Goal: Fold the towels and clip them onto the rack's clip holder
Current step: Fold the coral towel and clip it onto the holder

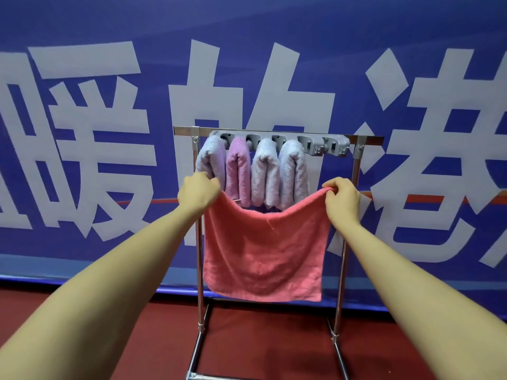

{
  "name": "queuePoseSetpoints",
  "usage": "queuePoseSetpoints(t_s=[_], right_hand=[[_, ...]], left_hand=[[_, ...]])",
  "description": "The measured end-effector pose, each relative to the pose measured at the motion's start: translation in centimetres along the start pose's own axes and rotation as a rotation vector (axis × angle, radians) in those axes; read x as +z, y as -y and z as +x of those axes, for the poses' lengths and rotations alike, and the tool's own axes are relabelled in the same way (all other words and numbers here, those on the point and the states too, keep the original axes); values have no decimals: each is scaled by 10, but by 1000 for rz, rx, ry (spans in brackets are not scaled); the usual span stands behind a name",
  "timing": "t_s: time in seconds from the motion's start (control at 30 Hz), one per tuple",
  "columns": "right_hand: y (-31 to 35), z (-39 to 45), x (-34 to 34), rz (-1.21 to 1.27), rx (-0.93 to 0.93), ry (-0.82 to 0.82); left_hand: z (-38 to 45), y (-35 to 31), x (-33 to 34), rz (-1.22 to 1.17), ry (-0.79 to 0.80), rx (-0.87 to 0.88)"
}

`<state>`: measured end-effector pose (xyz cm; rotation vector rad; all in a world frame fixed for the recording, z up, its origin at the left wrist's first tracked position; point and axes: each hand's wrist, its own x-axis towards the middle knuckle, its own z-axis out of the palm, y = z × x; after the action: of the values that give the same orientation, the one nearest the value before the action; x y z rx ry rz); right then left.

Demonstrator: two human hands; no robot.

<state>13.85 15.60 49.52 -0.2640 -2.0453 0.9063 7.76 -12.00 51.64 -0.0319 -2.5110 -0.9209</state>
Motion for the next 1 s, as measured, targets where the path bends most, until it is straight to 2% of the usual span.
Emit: queuePoseSetpoints(t_s=[0.1, 0.23, 0.37, 0.47, 0.63, 0.87, 1.0], right_hand=[[7, -7, 6, 51, -155, 111], [20, -15, 21, -24, -286, 196], [35, -19, 29, -53, -306, 247], [42, -22, 35, 13, -304, 277], [40, -27, 40, 155, -232, 338], [35, -34, 39, 186, -165, 376], [31, -34, 41, 127, -164, 314]], left_hand=[[-7, -15, 10, -8, 20, 124], [-15, -30, 27, -39, 57, 316], [-26, -46, 36, -111, 151, 417], [-31, -53, 42, -188, 218, 492], [-37, -58, 47, -167, 299, 592], [-35, -57, 50, -240, 295, 576], [-36, -61, 50, -222, 304, 597]])
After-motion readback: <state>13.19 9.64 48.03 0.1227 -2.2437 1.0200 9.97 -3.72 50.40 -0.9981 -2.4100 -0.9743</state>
